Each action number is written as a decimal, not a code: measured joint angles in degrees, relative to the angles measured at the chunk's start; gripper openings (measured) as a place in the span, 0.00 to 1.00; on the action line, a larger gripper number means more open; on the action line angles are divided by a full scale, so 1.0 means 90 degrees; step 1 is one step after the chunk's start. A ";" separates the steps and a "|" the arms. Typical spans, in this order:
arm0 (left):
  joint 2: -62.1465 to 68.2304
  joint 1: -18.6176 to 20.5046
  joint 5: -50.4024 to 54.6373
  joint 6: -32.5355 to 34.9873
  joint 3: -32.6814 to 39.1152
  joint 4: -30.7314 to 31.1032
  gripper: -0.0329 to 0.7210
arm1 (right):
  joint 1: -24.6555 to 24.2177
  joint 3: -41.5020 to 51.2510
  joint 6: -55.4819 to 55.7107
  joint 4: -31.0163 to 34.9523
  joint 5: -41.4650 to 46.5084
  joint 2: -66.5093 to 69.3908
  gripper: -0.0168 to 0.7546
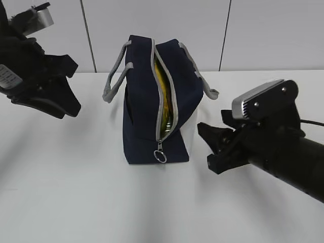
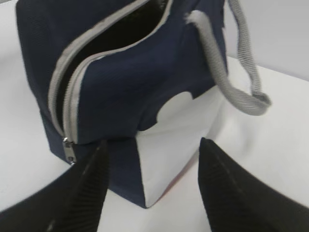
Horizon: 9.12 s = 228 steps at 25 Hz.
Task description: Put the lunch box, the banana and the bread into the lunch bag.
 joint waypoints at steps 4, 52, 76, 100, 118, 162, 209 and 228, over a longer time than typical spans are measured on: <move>0.0000 0.0000 -0.0024 0.0000 0.0019 0.0112 0.36 | 0.0000 0.0000 0.0211 -0.0796 -0.0543 0.0737 0.59; 0.0000 0.0000 -0.0046 0.0000 0.0025 0.0189 0.36 | 0.0000 -0.1290 0.0855 -0.2159 -0.1827 0.3232 0.01; 0.0000 0.0000 -0.0046 0.0000 0.0025 0.0164 0.36 | 0.0000 -0.0857 0.0855 -0.2133 -0.2131 0.2785 0.00; 0.0000 0.0000 -0.0042 0.0000 0.0025 0.0157 0.36 | -0.0215 -0.0858 0.1398 -0.3365 -0.1511 0.1635 0.00; 0.0000 0.0000 -0.0127 0.0142 0.0025 0.0150 0.36 | -0.0291 -0.1446 0.2639 -0.4713 -0.0703 0.1146 0.00; 0.0770 0.0000 -0.1811 0.0843 0.0152 -0.0165 0.36 | -0.0291 -0.3085 0.4160 -0.5909 0.0333 0.1116 0.00; 0.0770 0.0000 -0.1779 0.2118 0.0152 -0.1593 0.36 | -0.0929 -0.4160 0.6702 -0.7769 0.0703 0.1270 0.00; 0.0841 0.0000 -0.1792 0.2992 0.0152 -0.2011 0.36 | -0.0996 -0.4888 0.6756 -0.8017 0.0541 0.1201 0.00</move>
